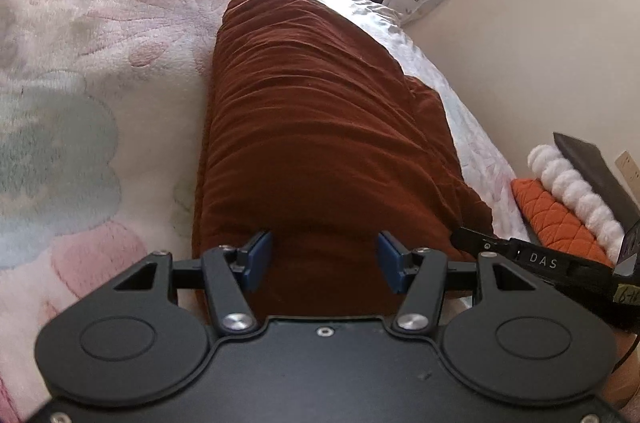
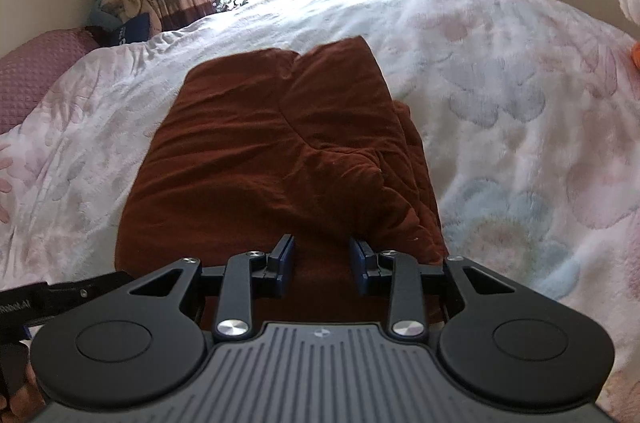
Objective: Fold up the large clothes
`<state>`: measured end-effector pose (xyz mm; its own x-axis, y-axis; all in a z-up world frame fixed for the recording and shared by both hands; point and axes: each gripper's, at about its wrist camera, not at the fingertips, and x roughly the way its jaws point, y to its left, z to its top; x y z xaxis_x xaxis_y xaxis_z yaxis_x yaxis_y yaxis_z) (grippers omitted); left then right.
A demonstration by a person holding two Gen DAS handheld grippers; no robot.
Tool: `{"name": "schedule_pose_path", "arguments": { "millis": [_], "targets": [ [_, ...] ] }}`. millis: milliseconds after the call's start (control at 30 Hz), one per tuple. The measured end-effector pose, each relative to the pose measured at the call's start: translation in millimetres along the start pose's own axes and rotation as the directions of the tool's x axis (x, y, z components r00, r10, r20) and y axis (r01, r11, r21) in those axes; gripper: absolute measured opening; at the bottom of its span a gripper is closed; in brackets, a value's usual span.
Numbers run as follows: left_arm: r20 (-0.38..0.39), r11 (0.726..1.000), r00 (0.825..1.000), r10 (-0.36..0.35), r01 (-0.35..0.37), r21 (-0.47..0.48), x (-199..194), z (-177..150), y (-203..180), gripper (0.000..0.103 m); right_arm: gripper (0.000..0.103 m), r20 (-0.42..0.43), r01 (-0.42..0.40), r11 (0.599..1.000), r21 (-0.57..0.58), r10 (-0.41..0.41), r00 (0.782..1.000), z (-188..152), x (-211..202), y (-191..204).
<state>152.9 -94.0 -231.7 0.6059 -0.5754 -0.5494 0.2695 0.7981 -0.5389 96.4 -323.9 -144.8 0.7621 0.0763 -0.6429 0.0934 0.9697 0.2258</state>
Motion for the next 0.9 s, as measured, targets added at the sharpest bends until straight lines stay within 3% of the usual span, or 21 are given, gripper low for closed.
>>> {"name": "schedule_pose_path", "arguments": {
  "millis": [133,267,367,433,500,667,767,900],
  "targets": [
    [-0.017,0.998,0.999,0.029,-0.028,0.055,6.0,-2.8,-4.6,0.058,0.038,-0.014,-0.005,1.000,0.006,0.005,1.000,-2.1,3.2,-1.6],
    [-0.021,1.000,1.000,-0.016,0.016,0.017,-1.6,14.5,1.3,0.061,0.043,0.002,-0.063,0.998,-0.012,0.063,0.998,13.3,-14.8,-3.3],
    [0.016,1.000,1.000,-0.009,0.009,-0.028,-11.4,32.3,13.7,0.063,0.063,0.054,-0.154,0.988,0.014,0.153,0.987,34.5,-31.5,-14.5],
    [0.041,0.997,0.999,-0.018,0.021,-0.072,-15.9,45.5,26.1,0.063,0.081,0.104,-0.171,0.985,0.016,0.168,0.980,48.3,-38.0,-22.6],
    [0.056,0.992,0.998,-0.036,0.042,-0.116,-15.4,59.0,39.2,0.064,0.087,0.116,-0.171,0.985,0.013,0.168,0.979,61.4,-33.5,-32.6],
    [0.037,0.975,0.996,-0.081,0.087,-0.203,1.7,78.9,69.6,0.065,0.087,0.036,-0.209,0.972,0.103,0.206,0.978,76.1,14.0,-68.2],
    [-0.002,0.966,0.998,-0.064,0.061,-0.253,17.1,81.6,81.6,0.065,0.087,-0.019,-0.231,0.958,0.172,0.237,0.971,75.0,42.9,-83.3],
    [-0.038,0.964,0.994,-0.098,0.085,-0.252,35.9,81.0,87.4,0.066,0.087,-0.063,-0.220,0.957,0.188,0.235,0.970,70.7,71.1,-92.7]
  ]
}}
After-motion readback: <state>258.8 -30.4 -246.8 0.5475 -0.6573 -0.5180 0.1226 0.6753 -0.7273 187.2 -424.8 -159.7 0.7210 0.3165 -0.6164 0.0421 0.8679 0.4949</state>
